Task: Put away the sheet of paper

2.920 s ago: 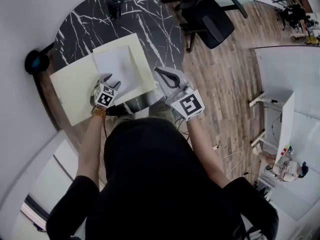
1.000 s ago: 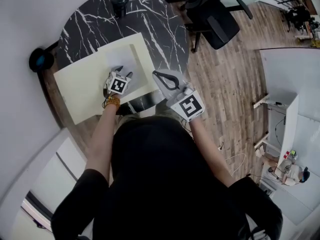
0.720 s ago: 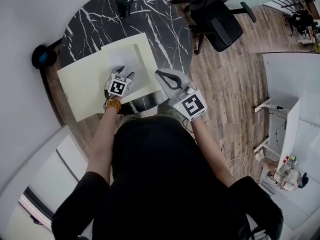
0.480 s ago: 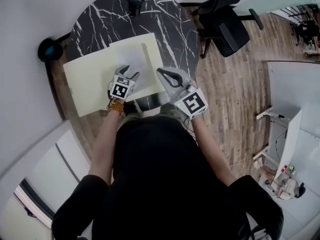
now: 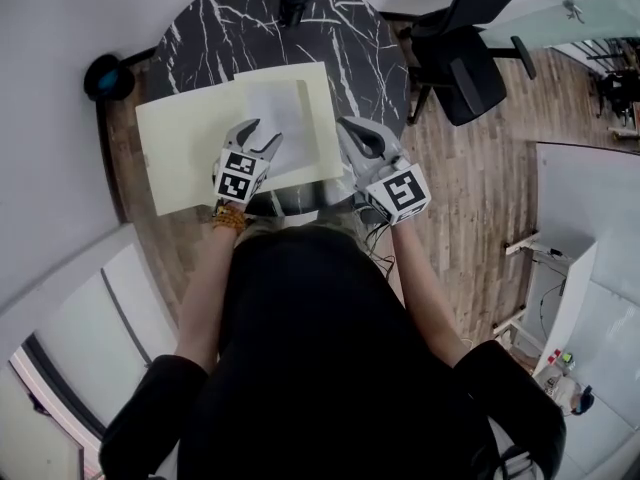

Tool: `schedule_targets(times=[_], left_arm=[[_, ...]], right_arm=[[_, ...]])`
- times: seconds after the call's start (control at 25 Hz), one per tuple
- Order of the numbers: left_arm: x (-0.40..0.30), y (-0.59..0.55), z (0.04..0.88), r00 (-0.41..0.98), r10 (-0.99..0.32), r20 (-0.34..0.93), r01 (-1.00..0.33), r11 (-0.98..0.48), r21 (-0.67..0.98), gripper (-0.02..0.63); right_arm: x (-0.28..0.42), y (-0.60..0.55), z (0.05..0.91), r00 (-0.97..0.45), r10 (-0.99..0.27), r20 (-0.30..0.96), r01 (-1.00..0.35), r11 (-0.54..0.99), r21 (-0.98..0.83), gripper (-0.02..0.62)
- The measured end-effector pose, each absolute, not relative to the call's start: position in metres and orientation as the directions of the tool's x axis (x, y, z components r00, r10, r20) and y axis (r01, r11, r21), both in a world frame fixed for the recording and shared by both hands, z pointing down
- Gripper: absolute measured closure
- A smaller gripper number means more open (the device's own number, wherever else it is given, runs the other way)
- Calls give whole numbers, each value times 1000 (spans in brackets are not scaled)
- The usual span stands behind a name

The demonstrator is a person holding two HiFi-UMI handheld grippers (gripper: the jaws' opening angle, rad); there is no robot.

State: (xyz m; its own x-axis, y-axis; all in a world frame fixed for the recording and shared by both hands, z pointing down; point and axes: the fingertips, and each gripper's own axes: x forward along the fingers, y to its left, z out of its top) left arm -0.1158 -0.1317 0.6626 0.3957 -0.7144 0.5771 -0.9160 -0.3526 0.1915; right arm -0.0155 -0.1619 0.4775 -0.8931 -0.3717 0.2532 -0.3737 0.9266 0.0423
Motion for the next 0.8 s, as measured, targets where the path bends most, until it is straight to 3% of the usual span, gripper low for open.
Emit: schedule_targets(times=[0.44,0.8], left_arm=[[-100,-137,581,380,-825,417,-916,-400,44,362],[-101,-136,558,379,-839,391,-918,-393,45,373]], right_arm=[[-6,-155,480,-888,-390,244,-401,916,4,597],[-9,-154,466,-896,-383,223,-386,922,32,597]])
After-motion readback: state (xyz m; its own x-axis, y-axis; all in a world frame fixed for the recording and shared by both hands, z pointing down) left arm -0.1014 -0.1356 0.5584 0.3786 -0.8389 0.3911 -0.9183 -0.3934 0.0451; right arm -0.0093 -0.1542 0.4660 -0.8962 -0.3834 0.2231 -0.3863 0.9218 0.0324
